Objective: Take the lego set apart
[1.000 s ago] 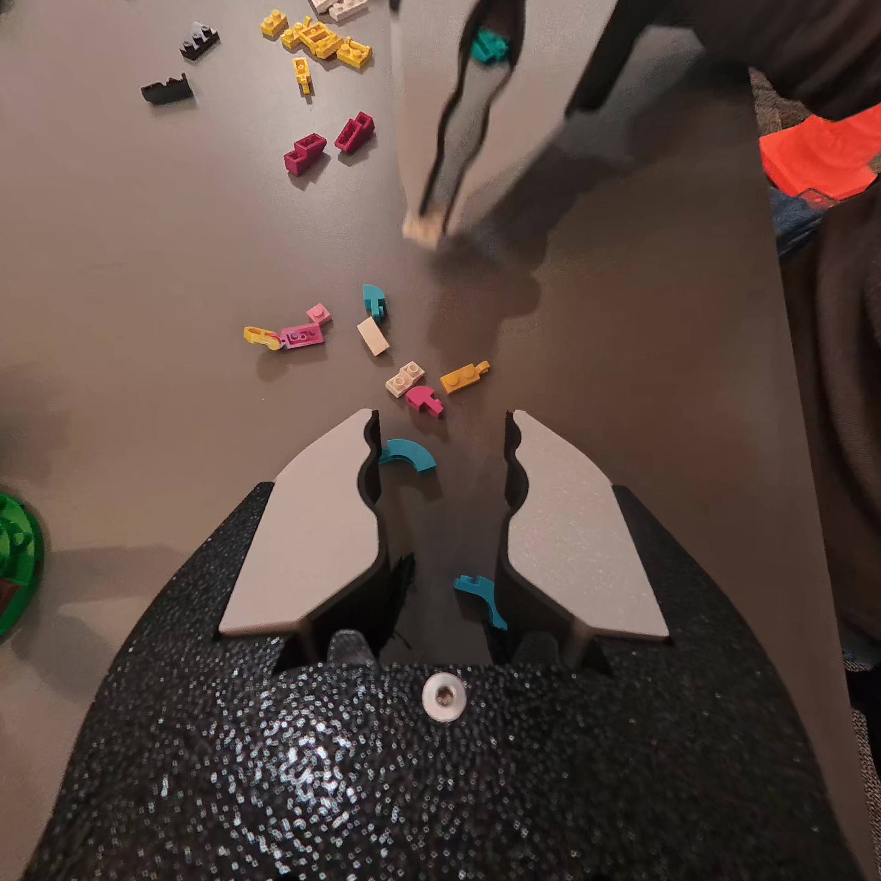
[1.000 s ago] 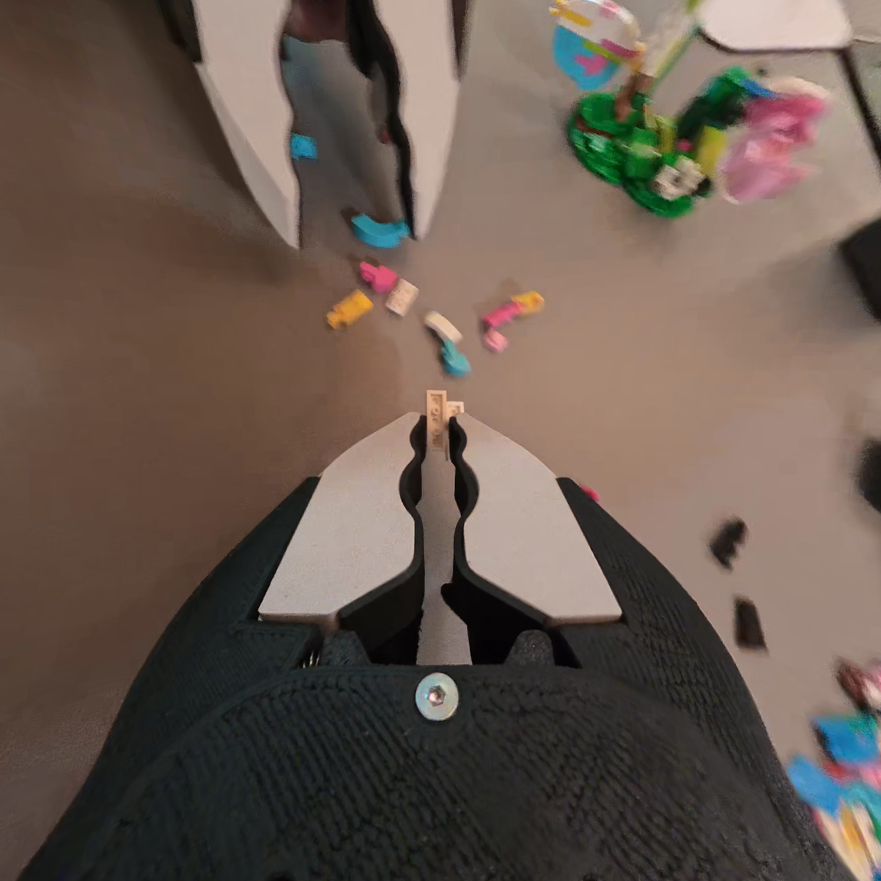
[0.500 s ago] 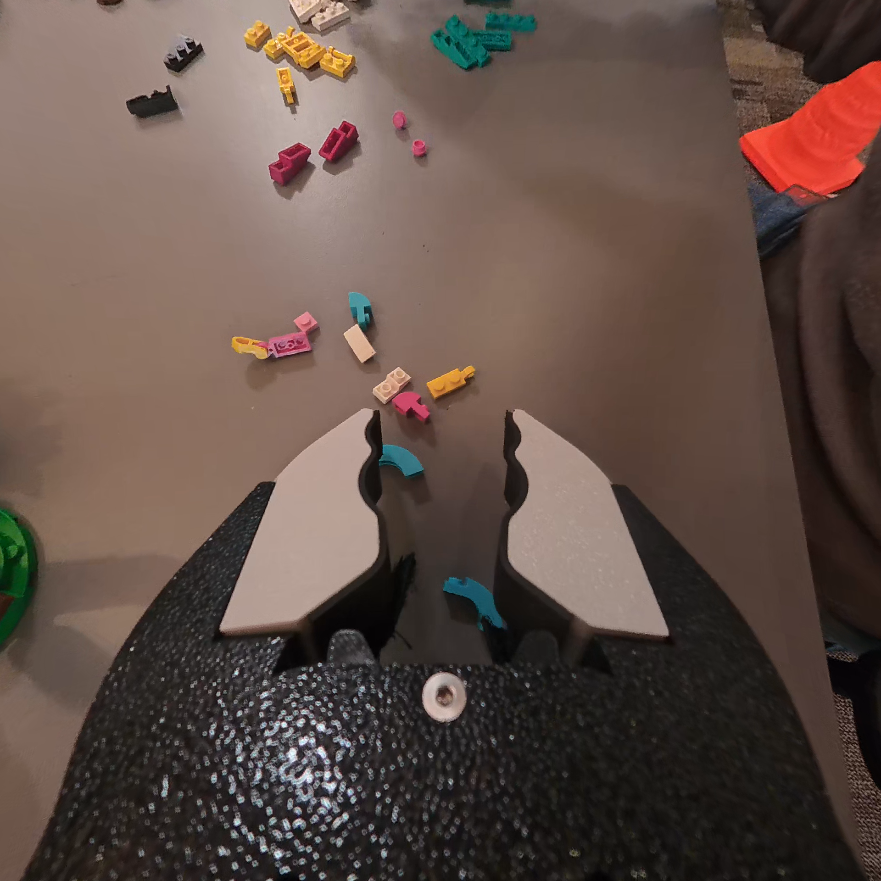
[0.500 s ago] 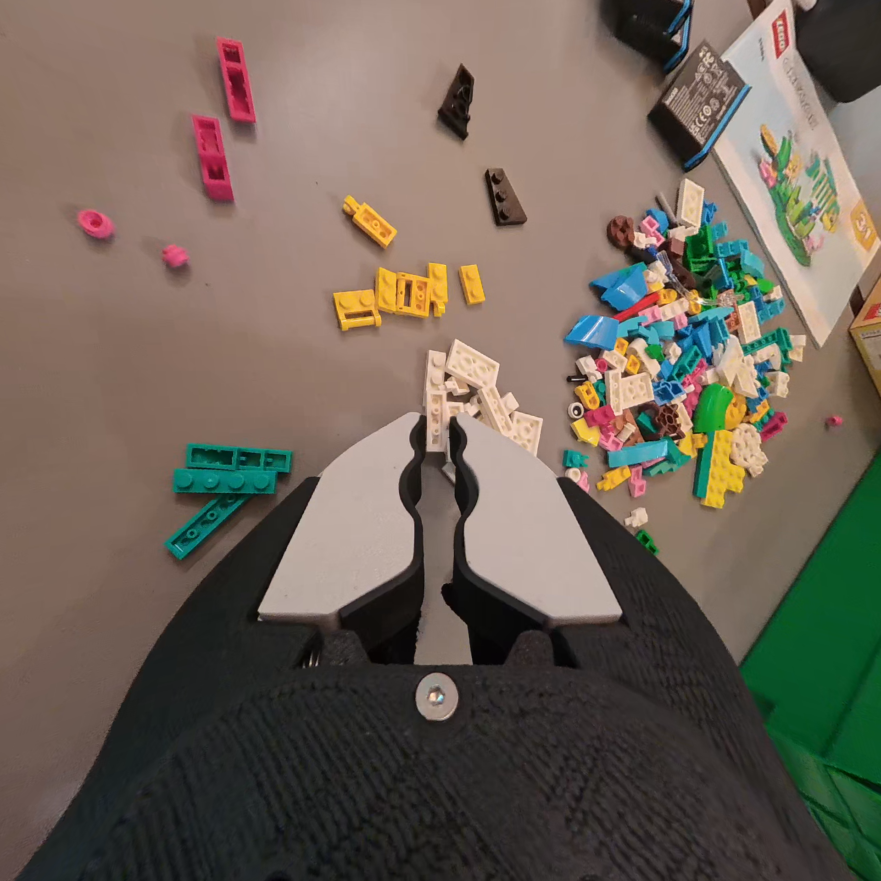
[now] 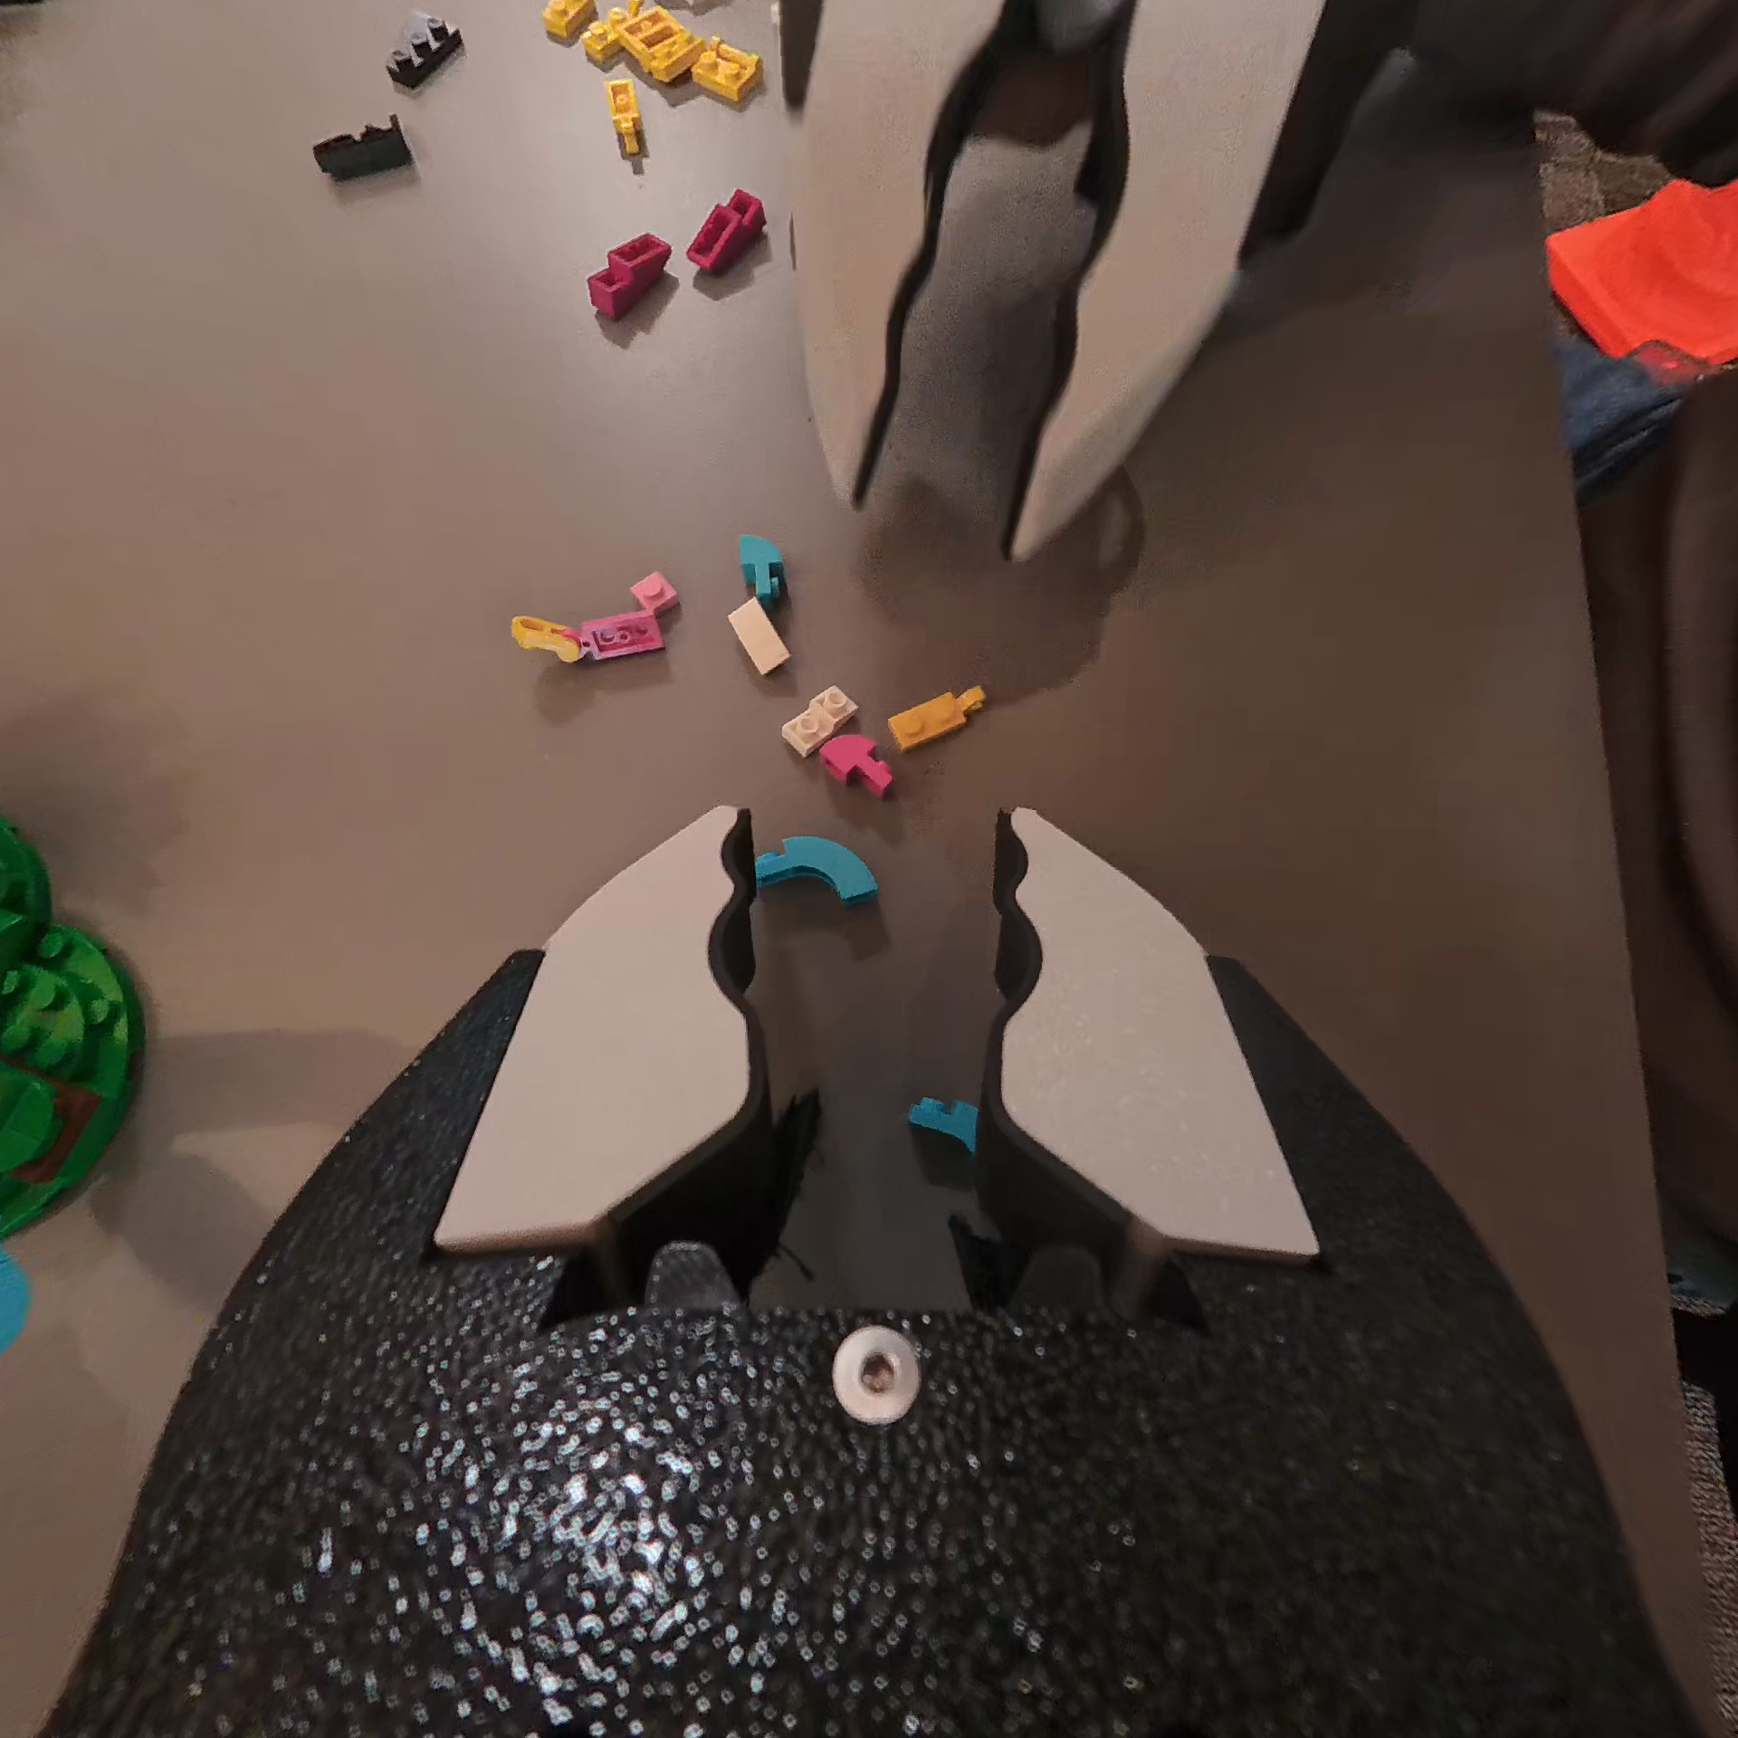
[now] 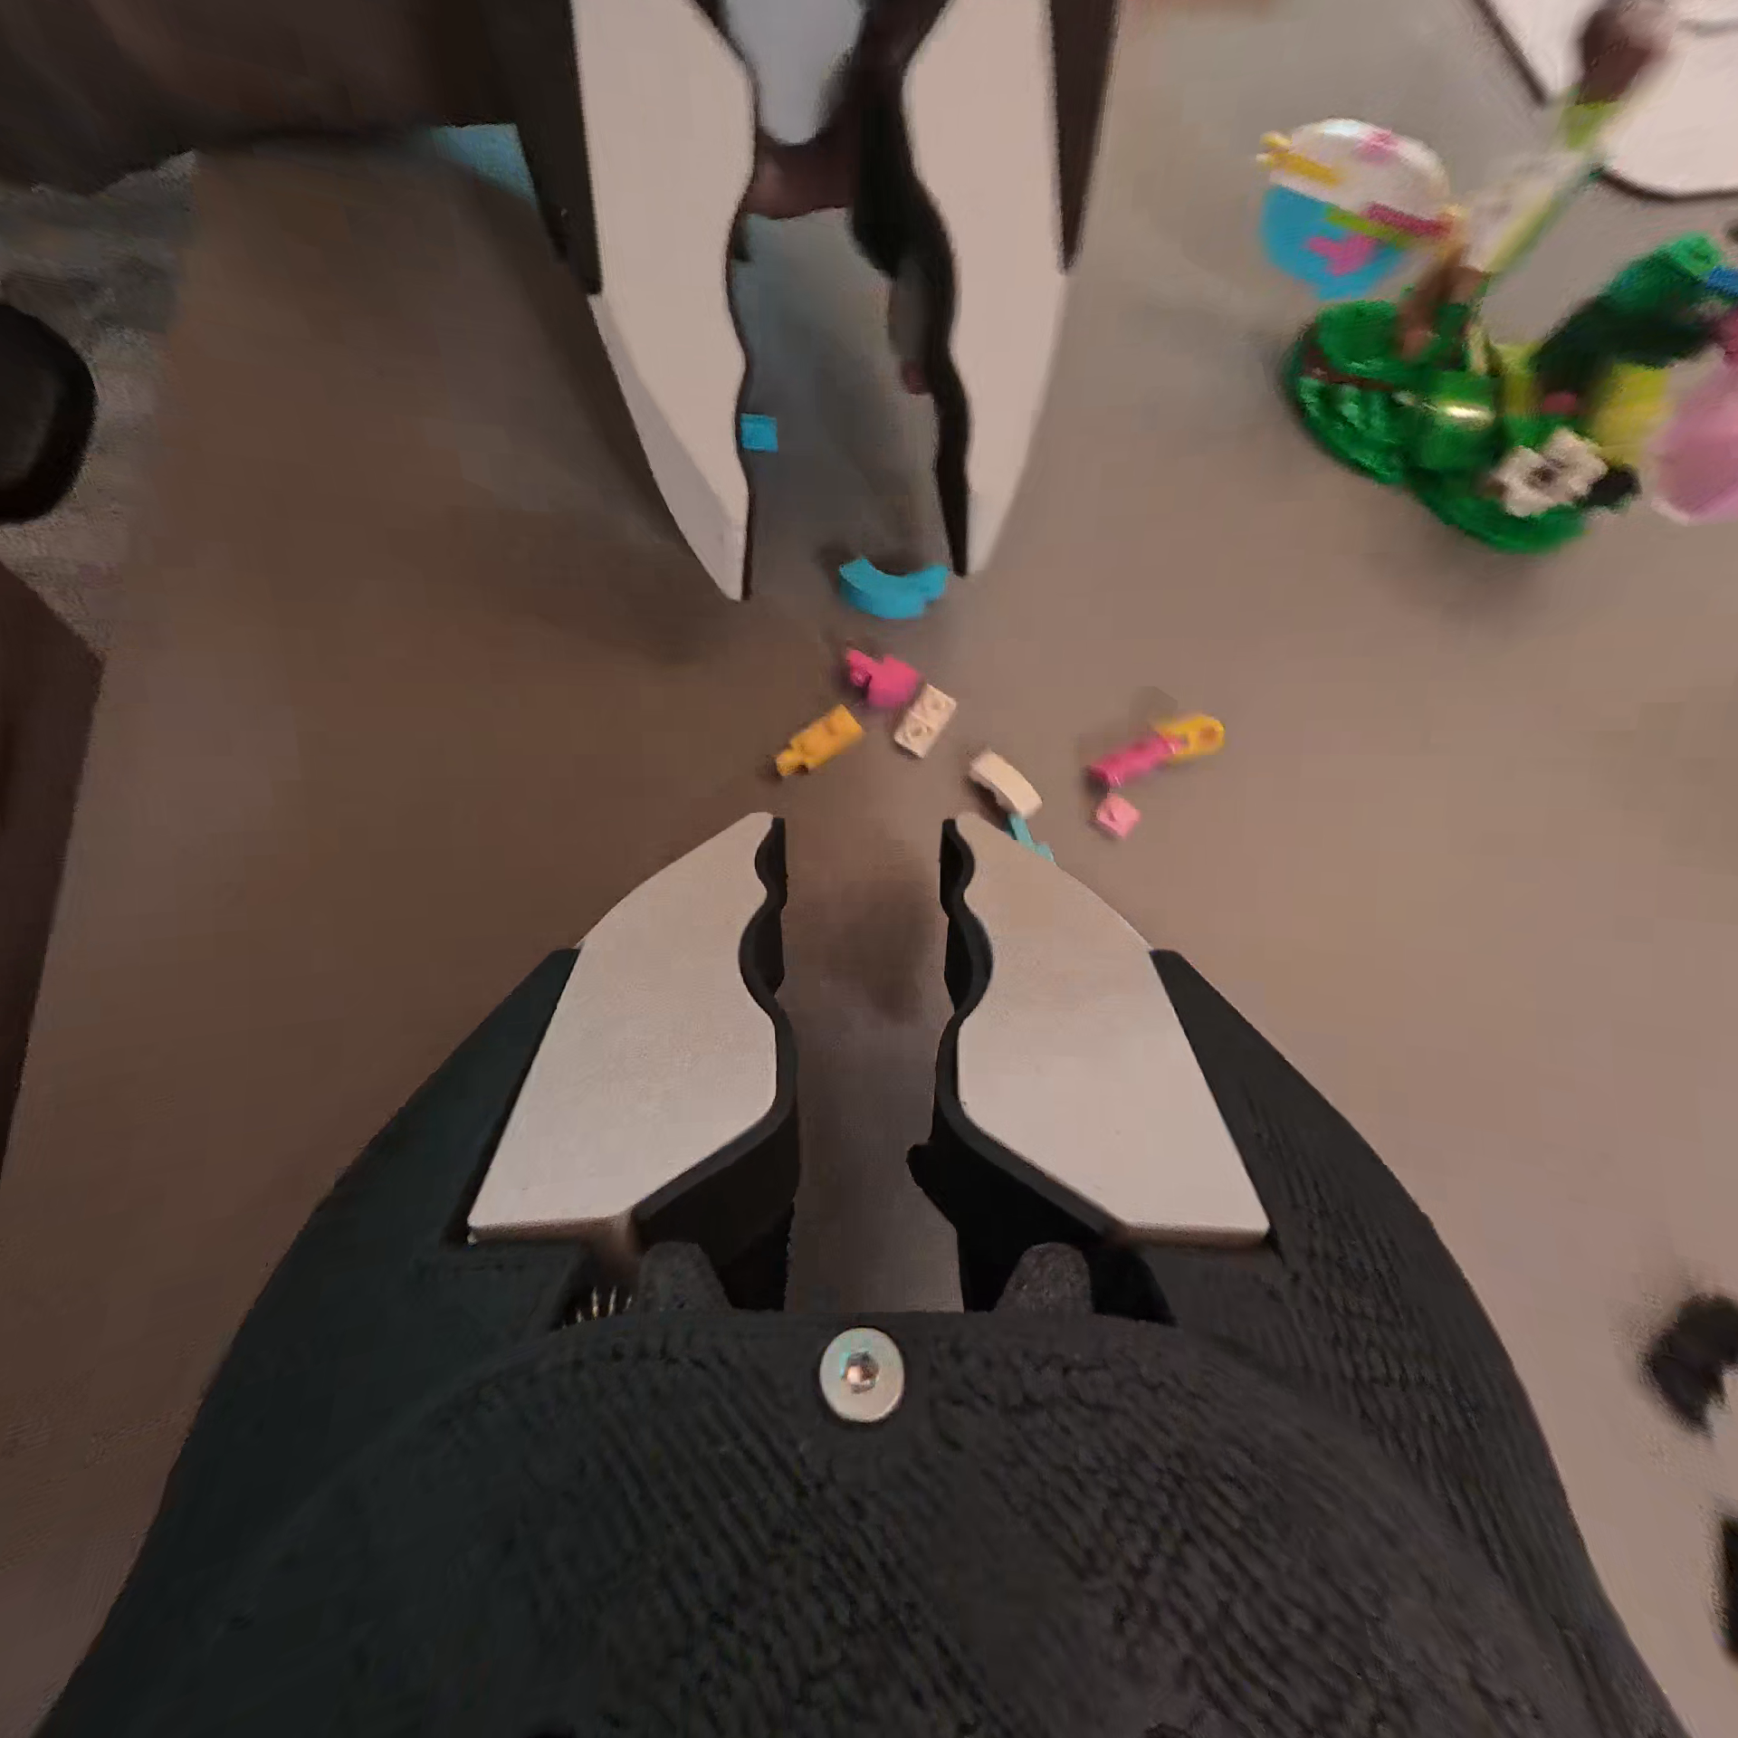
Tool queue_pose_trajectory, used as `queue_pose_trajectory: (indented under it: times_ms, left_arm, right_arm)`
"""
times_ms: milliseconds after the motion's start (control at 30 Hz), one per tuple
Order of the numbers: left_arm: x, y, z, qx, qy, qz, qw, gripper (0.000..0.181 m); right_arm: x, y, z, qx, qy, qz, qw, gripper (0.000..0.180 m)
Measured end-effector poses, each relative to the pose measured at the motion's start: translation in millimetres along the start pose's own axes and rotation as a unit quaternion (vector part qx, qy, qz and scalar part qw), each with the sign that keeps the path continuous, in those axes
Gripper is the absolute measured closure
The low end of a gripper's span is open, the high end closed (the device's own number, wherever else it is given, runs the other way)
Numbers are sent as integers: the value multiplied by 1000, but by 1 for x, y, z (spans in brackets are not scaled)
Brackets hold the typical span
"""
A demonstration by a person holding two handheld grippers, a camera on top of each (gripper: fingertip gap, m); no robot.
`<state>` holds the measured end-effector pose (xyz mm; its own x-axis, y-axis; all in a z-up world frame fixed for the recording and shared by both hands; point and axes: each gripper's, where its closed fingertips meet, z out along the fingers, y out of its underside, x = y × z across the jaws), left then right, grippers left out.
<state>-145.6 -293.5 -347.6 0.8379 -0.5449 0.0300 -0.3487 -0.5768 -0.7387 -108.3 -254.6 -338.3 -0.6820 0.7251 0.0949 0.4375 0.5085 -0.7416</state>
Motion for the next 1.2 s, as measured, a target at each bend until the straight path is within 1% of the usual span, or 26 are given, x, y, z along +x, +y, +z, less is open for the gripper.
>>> queue_pose_trajectory:
  times_ms: [33,100,233,433,467,500,600,667,767,867,967,1033,1100,1200]
  left_arm:
    - [0,1,0,-1,2,-1,1000,133]
    - [1,2,1,-3,7,-2,1000,134]
    - [3,1,2,-3,11,-1,1000,134]
    - [3,2,1,-3,11,0,1000,135]
    - [3,1,1,-2,10,0,1000,135]
    - [3,1,0,-2,10,0,1000,135]
    - [-3,-1,0,4,-9,-1,1000,137]
    - [-6,-10,-2,27,-22,2,999,139]
    - [-6,-21,-2,51,-29,-1,998,142]
    - [-4,-22,1,41,-41,18,998,141]
    - [-1,-22,2,39,-36,24,998,142]
    - [1,-23,2,40,-33,22,998,142]
    - [1,-23,2,38,-33,23,998,142]
    - [2,-22,4,35,-33,24,999,142]
  right_arm:
    - [-1,-1,9,-8,-4,-19,1000,149]
    - [5,-2,19,-25,1,-44,999,149]
    - [20,-10,19,-32,-9,-59,998,154]
    - [29,0,31,-114,-47,-103,987,161]
    - [30,1,33,-122,-49,-107,985,165]
    - [29,1,35,-125,-52,-109,985,172]
    - [29,1,35,-127,-54,-110,984,173]
    - [27,1,30,-120,-44,-113,985,173]
    - [28,1,7,-103,-9,-107,989,173]
    - [43,17,-36,-99,63,-83,990,173]
    - [70,60,-93,-118,145,-6,982,173]
    - [87,97,-127,-152,201,43,967,173]
    - [96,127,-146,-182,235,70,952,173]
    - [103,151,-157,-210,260,81,939,173]
